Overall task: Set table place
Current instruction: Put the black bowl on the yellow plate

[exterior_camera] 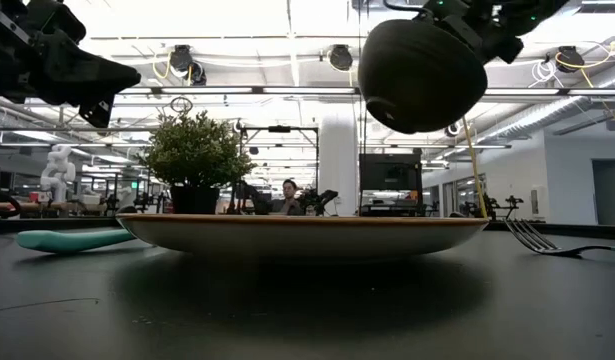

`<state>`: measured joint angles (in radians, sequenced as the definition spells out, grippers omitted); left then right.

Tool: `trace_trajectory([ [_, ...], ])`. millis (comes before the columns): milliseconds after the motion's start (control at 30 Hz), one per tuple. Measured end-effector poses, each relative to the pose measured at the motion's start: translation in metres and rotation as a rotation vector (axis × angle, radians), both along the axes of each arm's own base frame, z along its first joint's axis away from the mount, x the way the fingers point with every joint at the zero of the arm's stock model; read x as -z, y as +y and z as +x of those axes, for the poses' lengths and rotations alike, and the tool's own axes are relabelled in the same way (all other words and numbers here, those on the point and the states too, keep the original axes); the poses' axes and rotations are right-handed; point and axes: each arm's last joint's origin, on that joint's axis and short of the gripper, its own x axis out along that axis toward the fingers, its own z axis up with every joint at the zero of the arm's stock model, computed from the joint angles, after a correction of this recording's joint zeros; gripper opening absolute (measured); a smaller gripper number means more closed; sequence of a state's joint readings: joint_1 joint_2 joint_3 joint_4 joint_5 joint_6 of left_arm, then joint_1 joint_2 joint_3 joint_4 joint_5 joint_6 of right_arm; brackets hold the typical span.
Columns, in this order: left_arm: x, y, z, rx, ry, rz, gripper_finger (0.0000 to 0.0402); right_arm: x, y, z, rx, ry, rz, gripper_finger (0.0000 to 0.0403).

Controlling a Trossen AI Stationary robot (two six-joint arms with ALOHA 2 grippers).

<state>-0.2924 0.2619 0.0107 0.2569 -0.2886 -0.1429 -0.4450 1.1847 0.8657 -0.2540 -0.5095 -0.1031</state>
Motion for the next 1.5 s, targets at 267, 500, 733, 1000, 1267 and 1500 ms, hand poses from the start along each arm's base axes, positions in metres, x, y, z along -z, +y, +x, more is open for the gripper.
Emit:
trace_trajectory([
  [267, 0.000, 0.000, 0.000, 0.000, -0.001, 0.000, 0.0031, -0.002, 0.003, -0.007, 0.021, -0.009, 0.029, 0.0000],
  [500, 0.000, 0.000, 0.000, 0.000, -0.001, 0.000, 0.0031, 0.020, 0.010, -0.018, 0.019, -0.062, 0.087, 0.0000],
  [733, 0.000, 0.000, 0.000, 0.000, 0.000, 0.000, 0.0031, 0.039, 0.020, -0.023, -0.022, -0.040, 0.069, 0.0000],
  [1000, 0.000, 0.000, 0.000, 0.000, 0.000, 0.000, 0.0031, 0.048, 0.039, -0.019, -0.127, -0.096, 0.034, 0.0000],
  [1267, 0.000, 0.000, 0.000, 0.000, 0.000, -0.008, 0.0031, 0.056, 0.036, -0.025, -0.095, -0.195, 0.017, 0.0000],
  [1500, 0.000, 0.000, 0.000, 0.000, 0.000, -0.015, 0.0031, 0.046, 0.030, -0.040, -0.043, -0.264, -0.018, 0.0000],
])
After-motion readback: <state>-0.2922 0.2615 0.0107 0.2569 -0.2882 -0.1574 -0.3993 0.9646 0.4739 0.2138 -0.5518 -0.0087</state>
